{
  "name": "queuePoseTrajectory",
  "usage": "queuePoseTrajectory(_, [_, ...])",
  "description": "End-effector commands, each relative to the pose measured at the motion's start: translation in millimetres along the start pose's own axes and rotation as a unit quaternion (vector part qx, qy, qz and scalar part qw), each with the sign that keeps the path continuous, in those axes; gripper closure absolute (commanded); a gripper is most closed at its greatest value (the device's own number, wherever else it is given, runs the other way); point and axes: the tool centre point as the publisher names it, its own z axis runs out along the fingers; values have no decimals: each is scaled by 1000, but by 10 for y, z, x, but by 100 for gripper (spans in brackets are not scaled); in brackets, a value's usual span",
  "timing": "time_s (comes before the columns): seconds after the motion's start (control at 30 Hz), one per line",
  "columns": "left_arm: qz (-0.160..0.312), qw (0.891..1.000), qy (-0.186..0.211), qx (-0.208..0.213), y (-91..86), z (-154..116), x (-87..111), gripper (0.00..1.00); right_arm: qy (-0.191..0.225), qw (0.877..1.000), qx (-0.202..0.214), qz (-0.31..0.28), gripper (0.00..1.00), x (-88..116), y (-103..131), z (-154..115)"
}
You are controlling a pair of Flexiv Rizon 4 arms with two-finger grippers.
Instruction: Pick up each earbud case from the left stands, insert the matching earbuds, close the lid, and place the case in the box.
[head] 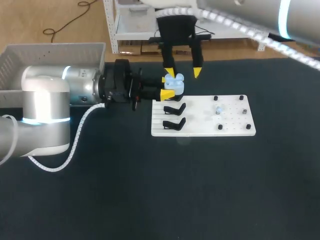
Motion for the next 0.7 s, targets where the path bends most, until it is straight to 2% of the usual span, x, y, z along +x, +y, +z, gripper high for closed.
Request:
queuePoseTrajectory(0.03, [1,1000,0,-1,-8,-1,2,100,-55,983,-174,-1,52,109,-560,114])
queuePoseTrajectory(0.33, [1,1000,0,-1,-8,-1,2,100,-75,977,-199,17,51,-15,-916,473])
queuePoseTrajectory(0.7, [1,1000,0,-1,-8,-1,2,100,-76,968,-236,26,51,-242,-1127,787])
